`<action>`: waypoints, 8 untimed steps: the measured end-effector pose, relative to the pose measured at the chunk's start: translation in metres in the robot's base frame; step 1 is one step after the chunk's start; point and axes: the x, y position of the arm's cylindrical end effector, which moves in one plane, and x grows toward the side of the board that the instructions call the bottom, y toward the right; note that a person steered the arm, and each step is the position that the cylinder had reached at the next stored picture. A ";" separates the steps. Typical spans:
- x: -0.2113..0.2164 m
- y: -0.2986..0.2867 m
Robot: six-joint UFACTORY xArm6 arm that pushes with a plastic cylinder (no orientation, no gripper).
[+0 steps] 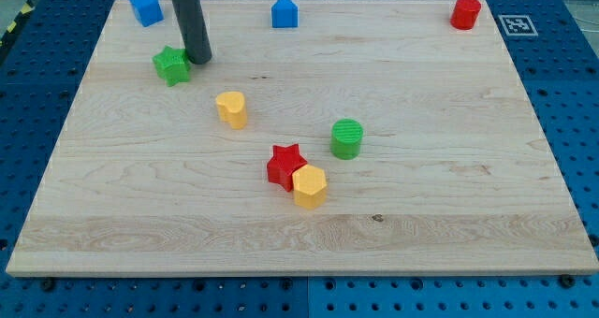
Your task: Move green star to the center left of the board
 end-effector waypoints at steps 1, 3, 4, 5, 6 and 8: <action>0.004 -0.047; 0.052 -0.032; 0.050 -0.012; 0.062 0.001; 0.083 -0.035; 0.083 -0.064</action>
